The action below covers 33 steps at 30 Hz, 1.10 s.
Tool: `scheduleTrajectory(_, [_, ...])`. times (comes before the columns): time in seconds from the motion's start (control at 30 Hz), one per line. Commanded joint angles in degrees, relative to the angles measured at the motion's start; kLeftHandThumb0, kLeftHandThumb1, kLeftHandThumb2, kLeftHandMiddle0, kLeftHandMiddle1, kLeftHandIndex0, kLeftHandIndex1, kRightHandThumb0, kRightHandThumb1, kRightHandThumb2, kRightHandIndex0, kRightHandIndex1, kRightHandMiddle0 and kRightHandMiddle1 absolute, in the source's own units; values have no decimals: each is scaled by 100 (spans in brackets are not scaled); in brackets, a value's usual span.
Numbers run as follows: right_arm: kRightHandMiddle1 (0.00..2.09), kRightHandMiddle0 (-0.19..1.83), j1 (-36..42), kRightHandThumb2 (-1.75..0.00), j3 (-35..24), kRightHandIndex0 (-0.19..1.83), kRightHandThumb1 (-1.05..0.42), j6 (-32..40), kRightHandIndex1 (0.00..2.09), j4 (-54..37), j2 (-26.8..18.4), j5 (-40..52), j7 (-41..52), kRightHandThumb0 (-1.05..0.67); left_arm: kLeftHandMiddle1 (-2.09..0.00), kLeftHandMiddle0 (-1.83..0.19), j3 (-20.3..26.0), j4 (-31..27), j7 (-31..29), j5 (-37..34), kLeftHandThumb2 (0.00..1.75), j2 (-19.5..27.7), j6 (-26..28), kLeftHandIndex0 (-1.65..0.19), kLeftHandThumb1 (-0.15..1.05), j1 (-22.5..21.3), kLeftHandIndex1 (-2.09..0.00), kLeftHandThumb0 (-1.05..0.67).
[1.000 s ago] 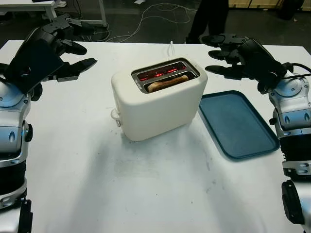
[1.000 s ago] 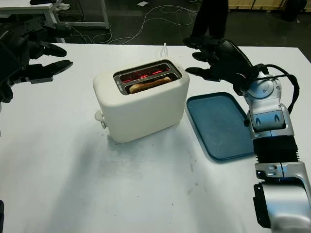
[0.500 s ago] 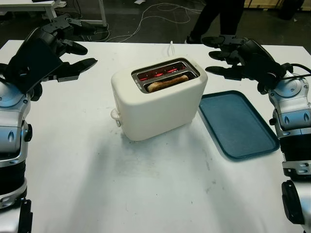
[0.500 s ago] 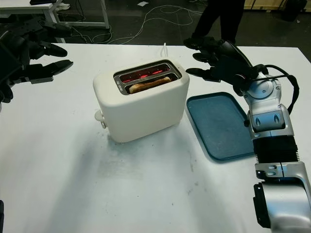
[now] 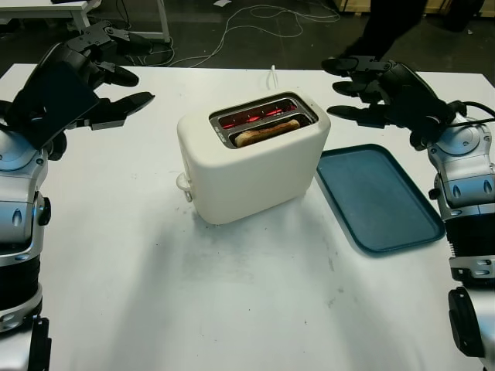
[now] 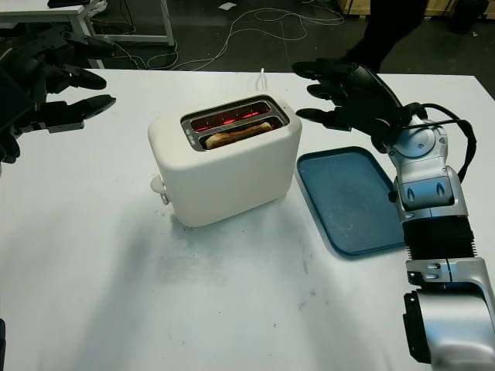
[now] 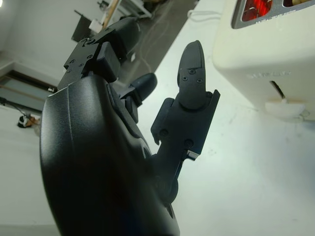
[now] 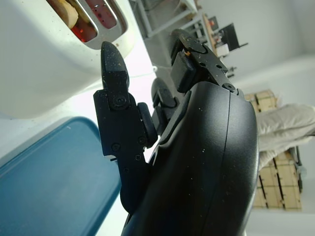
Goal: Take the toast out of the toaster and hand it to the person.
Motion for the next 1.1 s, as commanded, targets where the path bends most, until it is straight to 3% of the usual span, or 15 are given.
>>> scheduleTrajectory(0.0, [1,45,49,-11,-55,48,-92,12,1,-119,-25,43,-51,-39,-113,-9,32,-21,25,2,41,18,-49,-19,77,26,-78,-28])
scheduleTrajectory(1.07, [0,43,27,-13,-43,46,-92,17,0,-61,-15,42,-19,-40,-111,-12,-9,-7,36,90,36,61,-130,-22,79,59,-77,-31])
